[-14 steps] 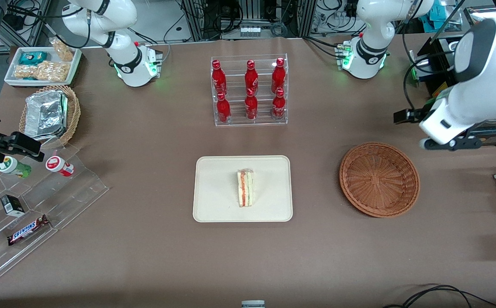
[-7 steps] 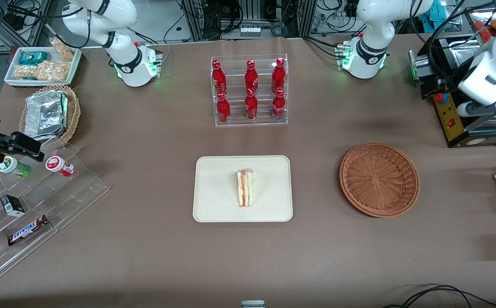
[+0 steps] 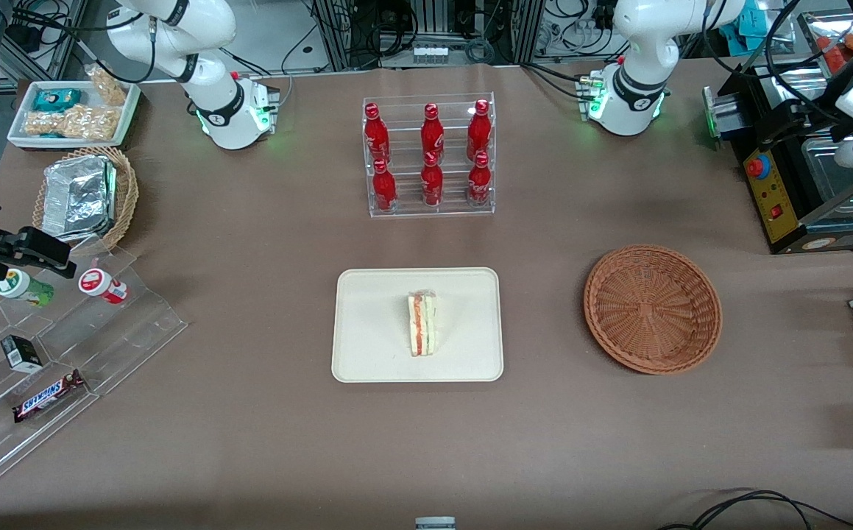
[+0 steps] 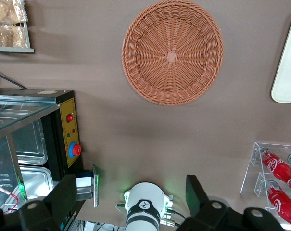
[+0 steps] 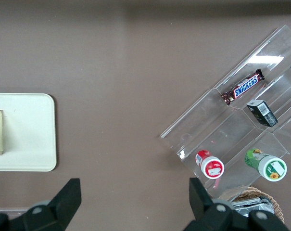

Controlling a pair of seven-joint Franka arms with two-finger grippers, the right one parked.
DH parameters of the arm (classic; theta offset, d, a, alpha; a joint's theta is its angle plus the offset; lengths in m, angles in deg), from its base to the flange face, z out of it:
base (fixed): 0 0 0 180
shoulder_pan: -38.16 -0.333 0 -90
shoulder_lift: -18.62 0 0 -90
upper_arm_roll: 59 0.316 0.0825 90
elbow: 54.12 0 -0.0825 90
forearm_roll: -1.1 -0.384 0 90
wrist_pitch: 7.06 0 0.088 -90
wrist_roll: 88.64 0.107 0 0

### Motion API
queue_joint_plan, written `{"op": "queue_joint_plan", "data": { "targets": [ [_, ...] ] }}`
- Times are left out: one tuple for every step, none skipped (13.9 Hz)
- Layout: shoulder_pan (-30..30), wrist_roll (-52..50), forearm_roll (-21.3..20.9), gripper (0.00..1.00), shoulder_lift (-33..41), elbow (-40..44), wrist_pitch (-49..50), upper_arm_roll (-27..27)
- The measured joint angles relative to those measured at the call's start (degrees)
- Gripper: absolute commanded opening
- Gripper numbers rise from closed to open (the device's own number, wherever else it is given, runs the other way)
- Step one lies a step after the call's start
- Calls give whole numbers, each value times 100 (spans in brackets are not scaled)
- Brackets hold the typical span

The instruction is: Place sandwich from basket to tray

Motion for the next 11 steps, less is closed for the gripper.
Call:
{"op": "queue_joint_plan", "data": {
  "targets": [
    [0,0,0,100,-22,8,0,1],
    [-3,0,0,100,-52,9,0,3],
    [-20,-1,15,100,-78,11,0,11],
    [-68,-2,56,100,-95,12,0,21],
    [-143,-2,131,100,-110,15,-1,27],
    [-222,-1,180,100,-128,16,-2,35],
    [-286,2,184,100,-151,19,-4,39],
    [-321,3,184,100,-171,22,-6,44],
    [-328,5,184,100,-194,26,-16,46],
    [-327,44,185,100,-230,27,-46,42],
    [-327,200,185,100,-276,27,-98,40]
  ]
}}
